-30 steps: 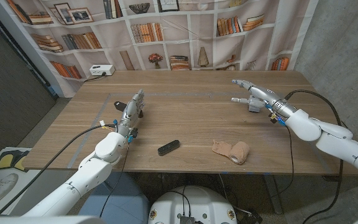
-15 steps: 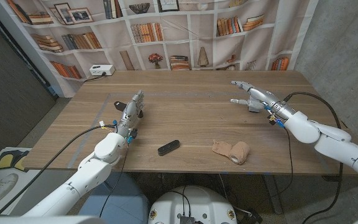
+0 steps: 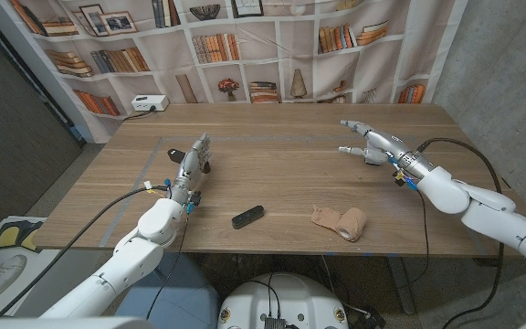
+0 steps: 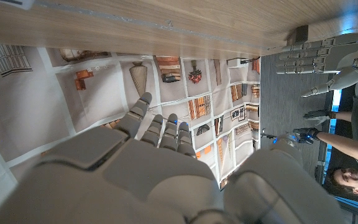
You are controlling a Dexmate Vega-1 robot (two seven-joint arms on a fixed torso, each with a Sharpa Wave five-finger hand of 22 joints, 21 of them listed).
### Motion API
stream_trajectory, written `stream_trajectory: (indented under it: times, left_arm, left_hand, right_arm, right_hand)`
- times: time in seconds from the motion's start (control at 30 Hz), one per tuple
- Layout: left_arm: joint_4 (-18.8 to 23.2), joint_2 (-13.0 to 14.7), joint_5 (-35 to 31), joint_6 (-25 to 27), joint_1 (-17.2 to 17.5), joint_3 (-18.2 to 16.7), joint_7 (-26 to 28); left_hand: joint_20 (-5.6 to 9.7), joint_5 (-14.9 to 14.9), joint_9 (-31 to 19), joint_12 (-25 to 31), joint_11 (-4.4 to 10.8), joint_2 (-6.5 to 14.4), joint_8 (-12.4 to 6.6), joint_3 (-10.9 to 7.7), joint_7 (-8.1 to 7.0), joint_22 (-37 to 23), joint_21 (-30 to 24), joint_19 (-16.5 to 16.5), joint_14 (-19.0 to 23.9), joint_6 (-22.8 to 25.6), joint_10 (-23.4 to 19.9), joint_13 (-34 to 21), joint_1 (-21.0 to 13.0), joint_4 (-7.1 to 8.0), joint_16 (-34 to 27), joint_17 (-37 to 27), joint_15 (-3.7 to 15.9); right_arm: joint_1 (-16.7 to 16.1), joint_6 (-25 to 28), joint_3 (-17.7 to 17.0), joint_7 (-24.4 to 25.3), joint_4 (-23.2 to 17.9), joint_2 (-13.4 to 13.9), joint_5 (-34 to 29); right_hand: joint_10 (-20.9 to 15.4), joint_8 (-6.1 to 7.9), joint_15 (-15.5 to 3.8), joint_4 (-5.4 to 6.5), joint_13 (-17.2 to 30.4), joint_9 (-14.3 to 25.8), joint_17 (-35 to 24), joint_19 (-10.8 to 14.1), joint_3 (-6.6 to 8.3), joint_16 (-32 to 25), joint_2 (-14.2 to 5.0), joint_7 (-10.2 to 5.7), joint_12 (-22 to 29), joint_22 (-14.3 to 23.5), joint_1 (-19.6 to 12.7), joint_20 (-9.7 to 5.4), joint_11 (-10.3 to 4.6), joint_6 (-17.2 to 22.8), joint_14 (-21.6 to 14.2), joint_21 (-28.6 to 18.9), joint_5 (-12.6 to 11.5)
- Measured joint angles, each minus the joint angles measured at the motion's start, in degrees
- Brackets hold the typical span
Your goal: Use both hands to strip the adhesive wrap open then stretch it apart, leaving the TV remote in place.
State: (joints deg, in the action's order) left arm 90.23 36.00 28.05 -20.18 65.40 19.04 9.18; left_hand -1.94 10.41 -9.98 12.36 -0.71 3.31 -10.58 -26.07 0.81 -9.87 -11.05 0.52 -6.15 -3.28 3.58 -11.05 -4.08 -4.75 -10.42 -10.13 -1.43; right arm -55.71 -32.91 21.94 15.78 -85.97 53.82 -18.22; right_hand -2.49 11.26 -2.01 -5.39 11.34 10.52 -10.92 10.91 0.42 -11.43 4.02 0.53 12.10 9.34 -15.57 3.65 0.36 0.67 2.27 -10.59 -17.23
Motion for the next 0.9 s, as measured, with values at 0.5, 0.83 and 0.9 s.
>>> stream_trajectory:
  times: [0.5, 0.83, 0.9]
  left_arm:
    - [0.86, -0.05, -0.64, -1.63, 1.44, -0.60, 0.44]
    - [1.09, -0.18, -0.69, -2.52, 2.07, -0.89, 0.45]
    - [1.19, -0.23, -0.69, -2.71, 2.32, -0.95, 0.39]
  left_hand:
    - [0.00, 0.00, 0.00, 0.00, 0.00, 0.00, 0.00, 0.00, 0.00, -0.01, 0.00, 0.00, 0.00, 0.00, 0.00, 0.00, 0.00, 0.00, 0.00, -0.01, 0.00]
    - [0.00, 0.00, 0.00, 0.00, -0.01, 0.00, 0.00, 0.00, -0.31, -0.01, 0.00, 0.00, 0.00, 0.31, 0.00, 0.00, 0.00, 0.00, 0.00, -0.01, 0.00]
    - [0.00, 0.00, 0.00, 0.00, -0.01, 0.00, 0.00, 0.00, -0.31, -0.01, 0.00, 0.00, 0.00, 0.31, 0.00, 0.00, 0.00, 0.00, 0.00, -0.01, 0.00]
  right_arm:
    - [-5.10, 1.57, -2.47, -0.11, -3.34, 1.08, 3.08]
    - [-8.68, 2.71, -4.55, 1.05, -5.63, 1.58, 4.11]
    - [-9.28, 2.87, -4.91, 1.24, -5.98, 1.63, 4.20]
  right_hand:
    - [0.81, -0.28, -0.18, -0.31, 0.00, 0.00, -0.01, -1.14, -0.18, 0.22, 0.10, -0.23, -0.23, 0.15, -0.51, 0.64, 0.24, -0.39, 0.85, 0.44, 0.00]
    - [1.52, -0.27, -0.21, -0.31, 0.00, 0.00, -0.01, -2.47, -0.18, 0.44, -0.43, -0.22, -0.45, 0.15, -1.04, 0.75, 0.34, -0.38, 2.32, 0.66, 0.00]
    - [1.52, -0.27, -0.21, -0.31, 0.00, 0.00, -0.01, -2.77, -0.18, 0.44, -0.43, -0.22, -0.45, 0.15, -1.04, 1.04, 0.34, -0.38, 2.32, 0.66, 0.00]
